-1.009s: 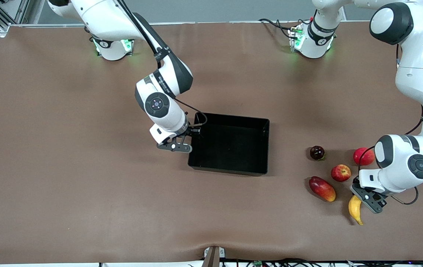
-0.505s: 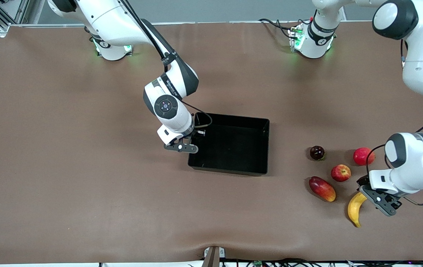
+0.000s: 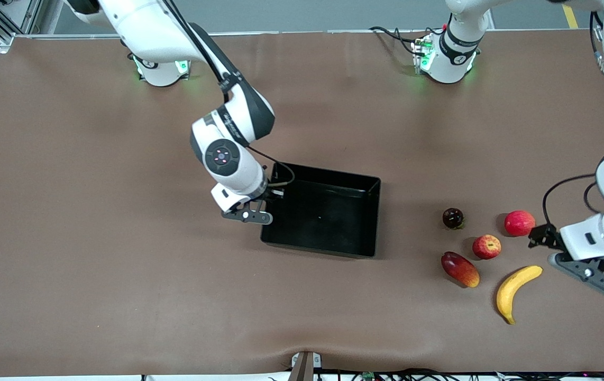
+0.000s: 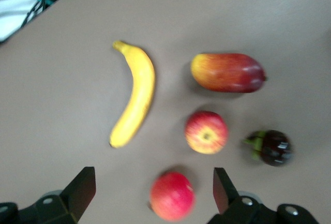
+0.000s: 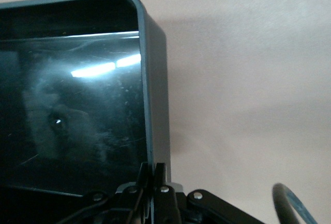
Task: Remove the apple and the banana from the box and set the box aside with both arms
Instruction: 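Drag the black tray away from the fruits with the right gripper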
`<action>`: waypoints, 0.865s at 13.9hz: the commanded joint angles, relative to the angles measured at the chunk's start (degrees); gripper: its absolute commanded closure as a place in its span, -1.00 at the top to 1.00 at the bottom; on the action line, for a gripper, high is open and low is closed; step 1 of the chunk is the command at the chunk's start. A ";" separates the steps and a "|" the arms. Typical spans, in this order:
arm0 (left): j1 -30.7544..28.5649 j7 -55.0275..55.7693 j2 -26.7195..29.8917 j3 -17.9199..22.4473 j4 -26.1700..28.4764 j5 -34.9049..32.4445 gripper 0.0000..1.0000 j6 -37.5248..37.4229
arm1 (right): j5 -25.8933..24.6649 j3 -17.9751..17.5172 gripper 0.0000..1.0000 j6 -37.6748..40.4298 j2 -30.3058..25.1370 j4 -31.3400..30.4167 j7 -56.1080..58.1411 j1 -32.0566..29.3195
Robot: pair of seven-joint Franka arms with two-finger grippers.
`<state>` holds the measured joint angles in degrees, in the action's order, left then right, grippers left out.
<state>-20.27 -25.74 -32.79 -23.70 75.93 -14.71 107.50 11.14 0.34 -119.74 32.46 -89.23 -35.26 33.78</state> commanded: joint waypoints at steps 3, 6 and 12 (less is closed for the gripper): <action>-0.47 14.63 12.47 -0.12 8.34 2.31 1.00 -6.94 | 1.52 -0.34 -1.00 11.00 -9.86 -1.38 9.93 -7.57; 0.14 23.69 18.02 -0.73 9.41 2.31 1.00 -12.64 | 1.52 -0.25 -1.00 15.92 -12.15 -1.82 17.83 -14.51; -0.29 24.94 20.66 -2.93 5.10 2.40 1.00 -14.95 | 1.26 -0.08 -1.00 19.28 -13.74 -4.63 34.08 -30.50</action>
<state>-20.13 -1.76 -12.83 -26.36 81.69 -13.42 93.52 11.14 1.42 -100.90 21.15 -91.19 -6.79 8.60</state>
